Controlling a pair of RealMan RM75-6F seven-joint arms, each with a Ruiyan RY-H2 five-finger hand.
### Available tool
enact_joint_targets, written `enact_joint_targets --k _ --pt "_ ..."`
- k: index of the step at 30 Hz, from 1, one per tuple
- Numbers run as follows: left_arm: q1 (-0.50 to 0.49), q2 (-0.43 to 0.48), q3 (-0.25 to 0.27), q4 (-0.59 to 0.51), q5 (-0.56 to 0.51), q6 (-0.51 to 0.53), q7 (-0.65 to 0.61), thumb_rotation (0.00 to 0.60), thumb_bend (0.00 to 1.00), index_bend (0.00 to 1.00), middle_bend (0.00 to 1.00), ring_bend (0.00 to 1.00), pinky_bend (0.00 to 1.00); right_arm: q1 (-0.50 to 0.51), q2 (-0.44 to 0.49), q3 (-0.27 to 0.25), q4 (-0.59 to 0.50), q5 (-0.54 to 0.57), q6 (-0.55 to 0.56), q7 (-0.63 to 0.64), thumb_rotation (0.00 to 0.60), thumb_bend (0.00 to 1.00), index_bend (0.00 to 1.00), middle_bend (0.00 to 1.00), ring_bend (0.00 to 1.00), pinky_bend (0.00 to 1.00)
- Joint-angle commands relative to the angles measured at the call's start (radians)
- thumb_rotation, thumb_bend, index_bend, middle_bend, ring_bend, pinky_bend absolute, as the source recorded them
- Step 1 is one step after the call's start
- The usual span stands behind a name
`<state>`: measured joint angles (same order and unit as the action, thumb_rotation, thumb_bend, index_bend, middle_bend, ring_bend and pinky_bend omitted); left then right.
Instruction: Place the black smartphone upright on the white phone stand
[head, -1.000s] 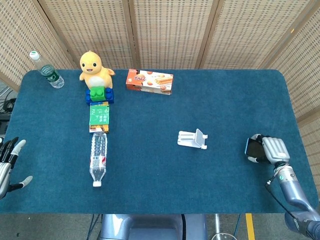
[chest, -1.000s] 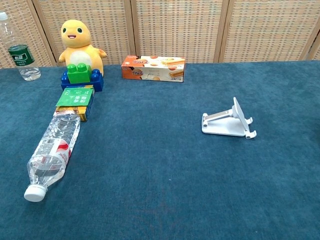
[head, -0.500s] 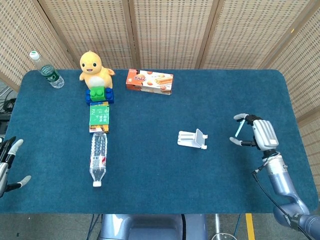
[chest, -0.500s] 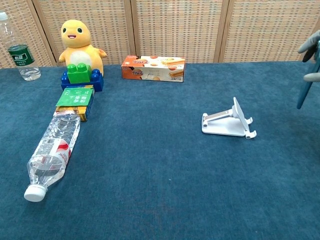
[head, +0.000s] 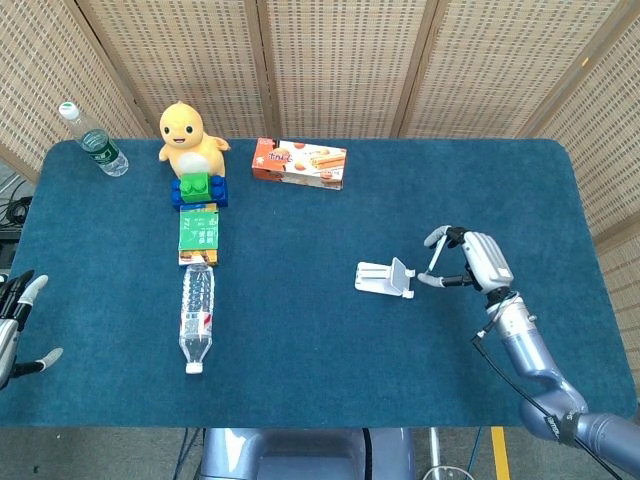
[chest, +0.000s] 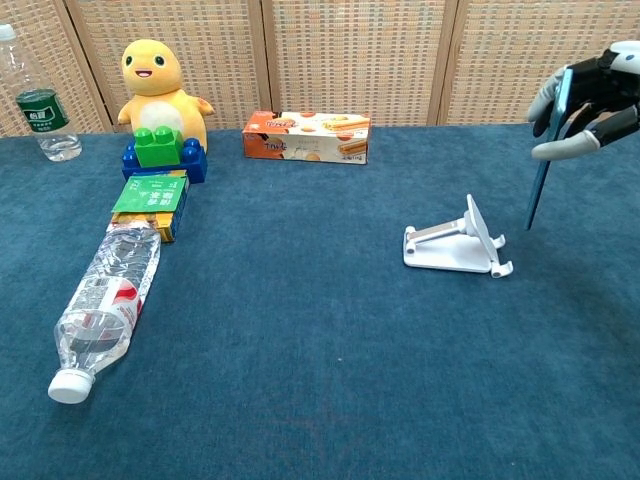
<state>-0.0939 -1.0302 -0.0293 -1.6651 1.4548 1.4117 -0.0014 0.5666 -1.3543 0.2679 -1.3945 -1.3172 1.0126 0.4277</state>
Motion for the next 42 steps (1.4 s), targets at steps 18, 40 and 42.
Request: enact_joint_targets --k 18,40,42 --pt "-0.01 -0.003 0.003 0.004 -0.009 -0.02 0.008 0.6 0.01 0.0 0.0 0.0 0.0 0.095 0.001 -0.031 0.019 -0.054 -0.098 -0.051 0.6 0.49 0.49 0.51 0.42 0.39" --pt "-0.021 -0.002 -0.001 0.004 -0.029 -0.041 0.009 0.6 0.01 0.0 0.0 0.0 0.0 0.184 -0.003 -0.071 0.058 -0.08 -0.224 -0.01 0.6 0.49 0.49 0.51 0.42 0.39" --pt "-0.022 -0.002 -0.002 0.005 -0.03 -0.042 0.009 0.6 0.01 0.0 0.0 0.0 0.0 0.189 -0.004 -0.073 0.069 -0.081 -0.233 0.003 0.6 0.49 0.49 0.51 0.42 0.39"
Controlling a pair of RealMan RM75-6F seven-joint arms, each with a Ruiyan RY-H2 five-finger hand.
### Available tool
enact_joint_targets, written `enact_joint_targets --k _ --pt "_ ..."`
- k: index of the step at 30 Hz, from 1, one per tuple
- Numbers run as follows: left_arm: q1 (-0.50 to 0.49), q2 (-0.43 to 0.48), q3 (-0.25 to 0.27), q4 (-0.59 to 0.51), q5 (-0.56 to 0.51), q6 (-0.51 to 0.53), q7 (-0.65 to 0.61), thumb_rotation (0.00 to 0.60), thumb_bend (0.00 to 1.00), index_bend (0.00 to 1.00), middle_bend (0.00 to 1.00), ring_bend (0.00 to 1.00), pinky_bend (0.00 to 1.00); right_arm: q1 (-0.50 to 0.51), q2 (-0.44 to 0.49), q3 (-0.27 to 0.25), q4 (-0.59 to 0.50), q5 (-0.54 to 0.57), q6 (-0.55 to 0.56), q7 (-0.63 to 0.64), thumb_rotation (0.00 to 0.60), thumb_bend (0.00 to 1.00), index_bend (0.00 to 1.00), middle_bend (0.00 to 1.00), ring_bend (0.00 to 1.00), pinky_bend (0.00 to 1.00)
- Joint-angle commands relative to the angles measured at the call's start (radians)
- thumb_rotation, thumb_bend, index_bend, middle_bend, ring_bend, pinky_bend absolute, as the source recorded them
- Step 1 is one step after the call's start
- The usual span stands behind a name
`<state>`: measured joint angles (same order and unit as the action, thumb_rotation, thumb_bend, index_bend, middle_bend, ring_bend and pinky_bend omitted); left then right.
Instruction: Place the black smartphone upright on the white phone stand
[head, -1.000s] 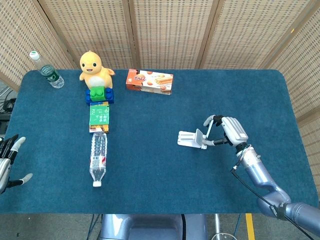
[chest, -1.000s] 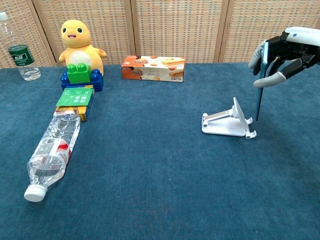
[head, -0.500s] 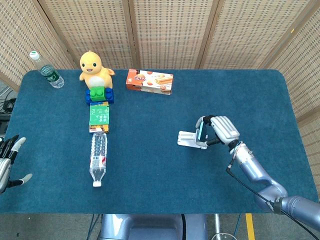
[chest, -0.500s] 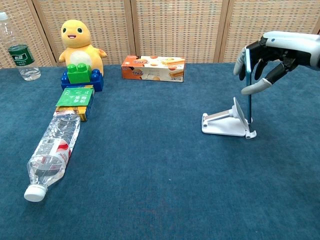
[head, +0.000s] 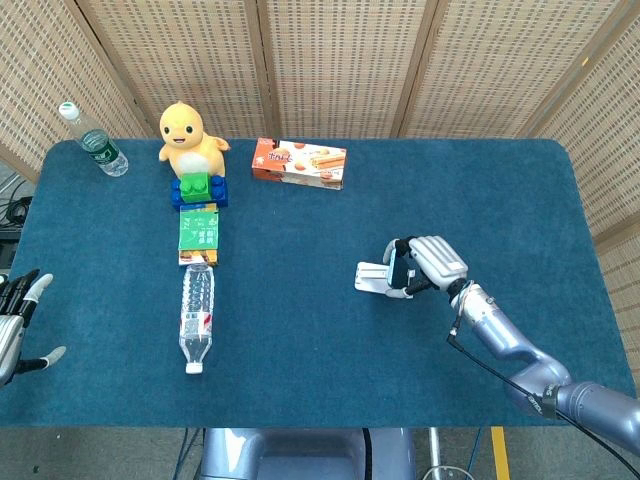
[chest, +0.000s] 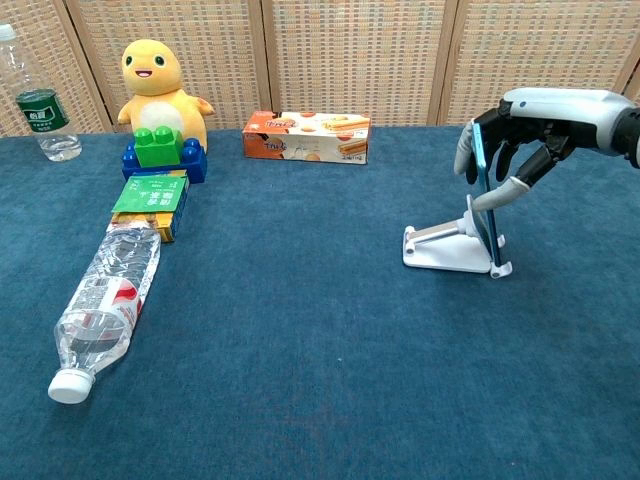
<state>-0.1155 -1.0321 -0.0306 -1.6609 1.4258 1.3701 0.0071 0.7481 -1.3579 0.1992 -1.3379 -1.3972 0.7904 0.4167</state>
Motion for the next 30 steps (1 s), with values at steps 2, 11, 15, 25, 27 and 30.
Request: enact_joint_targets --k 2,11,15,25,27,30 --pt "-0.001 -0.001 -0.001 0.0 -0.003 -0.002 0.0 0.6 0.01 0.0 0.0 0.0 0.0 0.012 -0.006 -0.009 0.026 -0.005 -0.014 0.02 0.6 0.49 0.49 0.51 0.42 0.39" --pt "-0.005 -0.002 -0.001 0.002 -0.01 -0.01 0.002 0.6 0.01 0.0 0.0 0.0 0.0 0.028 -0.023 -0.024 0.065 -0.025 -0.01 0.029 0.6 0.5 0.49 0.5 0.42 0.39" --pt "-0.006 -0.002 -0.002 0.002 -0.013 -0.012 0.002 0.6 0.01 0.0 0.0 0.0 0.0 0.035 -0.023 -0.03 0.072 -0.03 -0.02 0.03 0.6 0.5 0.47 0.45 0.4 0.39" --pt "-0.01 -0.002 -0.003 -0.003 -0.018 -0.018 0.009 0.6 0.01 0.0 0.0 0.0 0.0 0.05 0.004 -0.059 0.068 -0.067 -0.038 0.092 0.6 0.34 0.09 0.03 0.11 0.39" --pt "-0.01 -0.001 -0.003 -0.004 -0.018 -0.016 0.009 0.6 0.01 0.0 0.0 0.0 0.0 0.052 0.007 -0.063 0.067 -0.072 -0.037 0.096 0.6 0.34 0.08 0.02 0.1 0.39" --pt "-0.009 -0.001 -0.003 -0.006 -0.017 -0.014 0.01 0.6 0.01 0.0 0.0 0.0 0.0 0.056 0.015 -0.07 0.06 -0.08 -0.041 0.099 0.6 0.34 0.08 0.02 0.1 0.39"
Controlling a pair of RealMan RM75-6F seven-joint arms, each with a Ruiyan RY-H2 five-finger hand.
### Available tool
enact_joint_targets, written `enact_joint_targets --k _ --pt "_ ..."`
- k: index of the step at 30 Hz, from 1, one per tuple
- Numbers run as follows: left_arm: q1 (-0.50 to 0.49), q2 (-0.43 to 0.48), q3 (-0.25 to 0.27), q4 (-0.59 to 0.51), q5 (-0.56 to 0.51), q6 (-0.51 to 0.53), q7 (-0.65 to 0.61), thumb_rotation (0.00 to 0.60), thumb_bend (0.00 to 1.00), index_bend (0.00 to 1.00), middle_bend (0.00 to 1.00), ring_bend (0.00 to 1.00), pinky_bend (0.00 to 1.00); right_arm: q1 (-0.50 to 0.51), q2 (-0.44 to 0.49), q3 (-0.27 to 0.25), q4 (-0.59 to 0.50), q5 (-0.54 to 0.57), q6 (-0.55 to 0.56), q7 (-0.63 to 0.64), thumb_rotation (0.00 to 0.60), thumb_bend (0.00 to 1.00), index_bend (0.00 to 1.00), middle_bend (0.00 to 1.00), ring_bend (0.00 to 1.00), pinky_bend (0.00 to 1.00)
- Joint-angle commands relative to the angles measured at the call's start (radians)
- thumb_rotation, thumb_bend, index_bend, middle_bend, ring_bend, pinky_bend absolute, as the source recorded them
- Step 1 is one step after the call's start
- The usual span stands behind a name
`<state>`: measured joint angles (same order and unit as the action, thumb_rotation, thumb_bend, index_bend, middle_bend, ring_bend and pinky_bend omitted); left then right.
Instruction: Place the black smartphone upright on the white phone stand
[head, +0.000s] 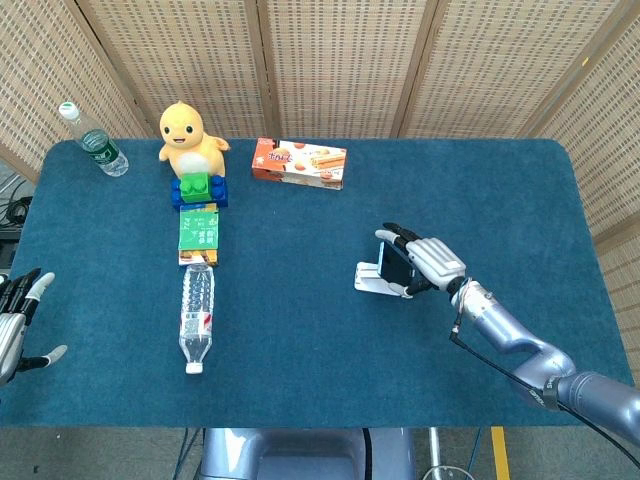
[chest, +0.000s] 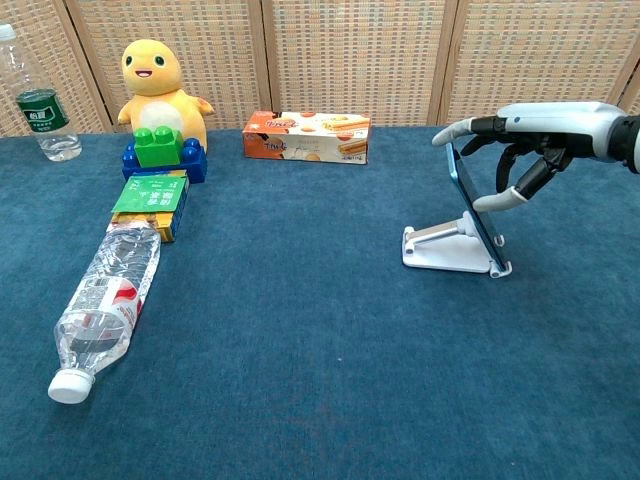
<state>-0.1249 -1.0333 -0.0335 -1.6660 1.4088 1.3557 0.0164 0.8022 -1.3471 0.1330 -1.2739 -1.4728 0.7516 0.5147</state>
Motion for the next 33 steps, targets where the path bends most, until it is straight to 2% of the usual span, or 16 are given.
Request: enact_joint_targets --k 1,11,18,22,25,29,33 --pt "0.0 0.0 0.0 -0.001 0.0 0.001 0.001 0.6 0.01 0.0 0.0 0.0 0.0 0.003 0.007 -0.005 -0.006 -0.006 -0.002 0.002 0.6 0.34 0.08 0.02 0.1 0.39" --pt "0.0 0.001 -0.001 -0.002 -0.003 0.002 0.001 0.6 0.01 0.0 0.0 0.0 0.0 -0.008 0.044 -0.001 -0.039 -0.006 0.038 0.001 0.6 0.34 0.08 0.02 0.08 0.36" --pt "0.006 0.008 -0.001 0.001 0.002 0.012 -0.02 0.6 0.01 0.0 0.0 0.0 0.0 -0.072 0.186 0.009 -0.123 -0.011 0.149 0.017 0.6 0.33 0.08 0.02 0.08 0.36" --pt "0.016 0.015 0.002 0.003 0.022 0.037 -0.043 0.6 0.01 0.0 0.0 0.0 0.0 -0.158 0.269 0.001 -0.143 -0.007 0.262 0.027 0.6 0.31 0.08 0.02 0.06 0.32" --pt "0.024 0.015 0.005 0.007 0.038 0.057 -0.05 0.6 0.01 0.0 0.0 0.0 0.0 -0.229 0.3 -0.019 -0.13 -0.011 0.346 0.039 0.6 0.24 0.08 0.0 0.01 0.22" --pt "0.033 0.011 0.008 0.014 0.058 0.082 -0.056 0.6 0.01 0.0 0.0 0.0 0.0 -0.332 0.292 -0.053 -0.07 -0.026 0.478 0.023 0.6 0.04 0.04 0.0 0.0 0.08" --pt "0.038 0.01 0.012 0.015 0.076 0.096 -0.054 0.6 0.0 0.0 0.0 0.0 0.0 -0.426 0.267 -0.085 -0.021 -0.035 0.589 -0.001 0.6 0.0 0.0 0.0 0.0 0.0"
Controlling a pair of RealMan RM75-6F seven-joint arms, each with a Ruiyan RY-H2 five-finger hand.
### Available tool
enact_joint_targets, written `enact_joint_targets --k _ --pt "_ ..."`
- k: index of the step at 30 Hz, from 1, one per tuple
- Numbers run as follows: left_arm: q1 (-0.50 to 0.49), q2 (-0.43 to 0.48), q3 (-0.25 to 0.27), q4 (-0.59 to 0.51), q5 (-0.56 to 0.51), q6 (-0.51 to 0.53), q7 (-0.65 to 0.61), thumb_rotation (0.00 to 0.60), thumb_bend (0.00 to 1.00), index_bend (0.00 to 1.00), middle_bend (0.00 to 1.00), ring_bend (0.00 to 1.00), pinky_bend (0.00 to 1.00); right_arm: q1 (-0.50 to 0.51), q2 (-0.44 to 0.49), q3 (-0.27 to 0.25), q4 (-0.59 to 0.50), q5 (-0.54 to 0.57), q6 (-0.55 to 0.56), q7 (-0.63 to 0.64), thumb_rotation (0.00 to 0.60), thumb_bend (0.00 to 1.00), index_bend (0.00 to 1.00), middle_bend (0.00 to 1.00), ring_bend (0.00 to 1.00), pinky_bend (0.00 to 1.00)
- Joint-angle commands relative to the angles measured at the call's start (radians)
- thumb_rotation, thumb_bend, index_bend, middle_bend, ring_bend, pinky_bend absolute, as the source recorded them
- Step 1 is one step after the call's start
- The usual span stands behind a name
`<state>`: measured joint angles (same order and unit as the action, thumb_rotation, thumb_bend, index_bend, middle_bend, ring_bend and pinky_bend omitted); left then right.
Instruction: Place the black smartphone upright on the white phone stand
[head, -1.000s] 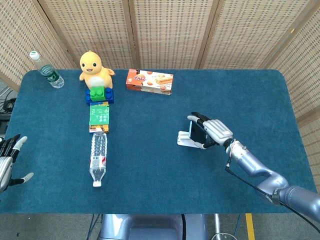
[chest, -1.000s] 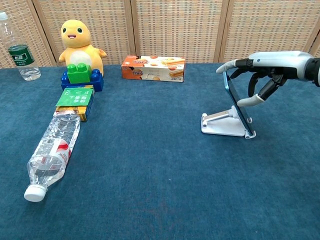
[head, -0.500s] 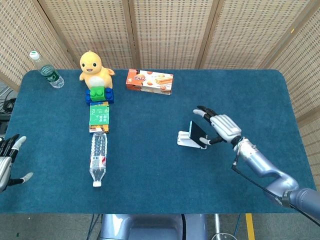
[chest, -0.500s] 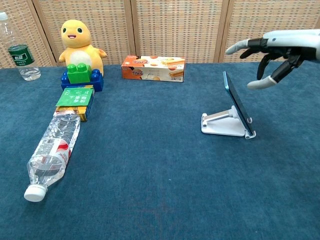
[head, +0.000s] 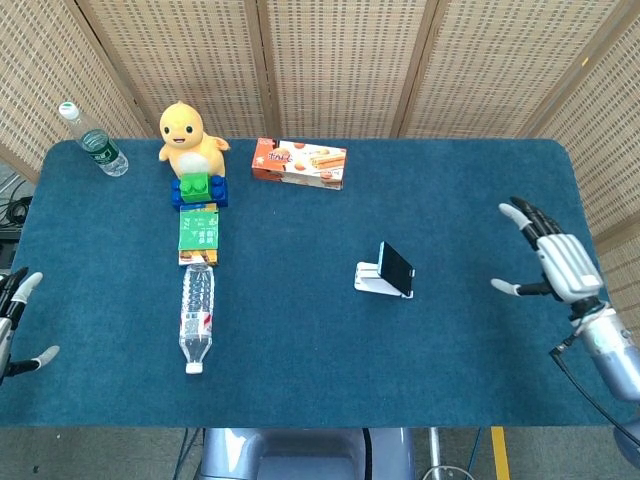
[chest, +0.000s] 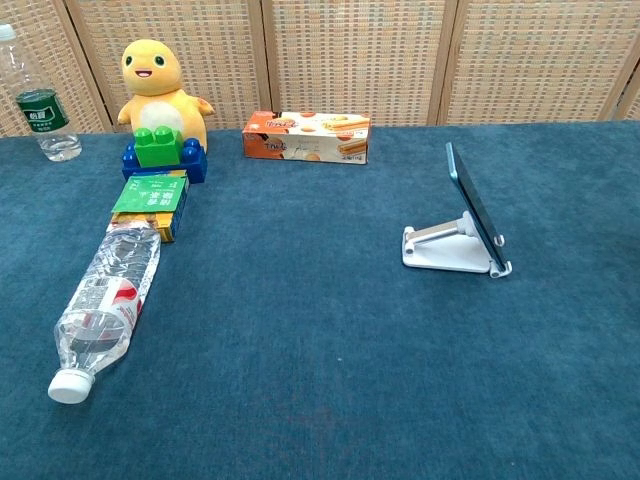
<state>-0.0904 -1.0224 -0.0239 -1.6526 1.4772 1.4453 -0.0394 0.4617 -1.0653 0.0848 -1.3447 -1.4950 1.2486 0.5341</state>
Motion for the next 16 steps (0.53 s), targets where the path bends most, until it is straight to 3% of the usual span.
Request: enact_joint_targets --k 1,9,16 --pt "0.005 -0.002 0.004 0.003 0.01 0.01 0.002 0.6 0.0 0.0 0.0 0.0 0.0 -0.1 -0.017 -0.042 0.055 -0.016 0.109 -0.022 0.6 0.0 0.0 0.0 0.0 0.0" --pt "0.028 -0.02 0.003 0.016 0.037 0.074 0.037 0.6 0.0 0.0 0.0 0.0 0.0 -0.251 -0.025 -0.101 0.004 -0.012 0.239 -0.168 0.6 0.0 0.0 0.0 0.0 0.0" --pt "0.049 -0.041 0.002 0.034 0.064 0.129 0.041 0.6 0.0 0.0 0.0 0.0 0.0 -0.323 -0.03 -0.081 -0.124 0.051 0.301 -0.309 0.6 0.0 0.0 0.0 0.0 0.0"
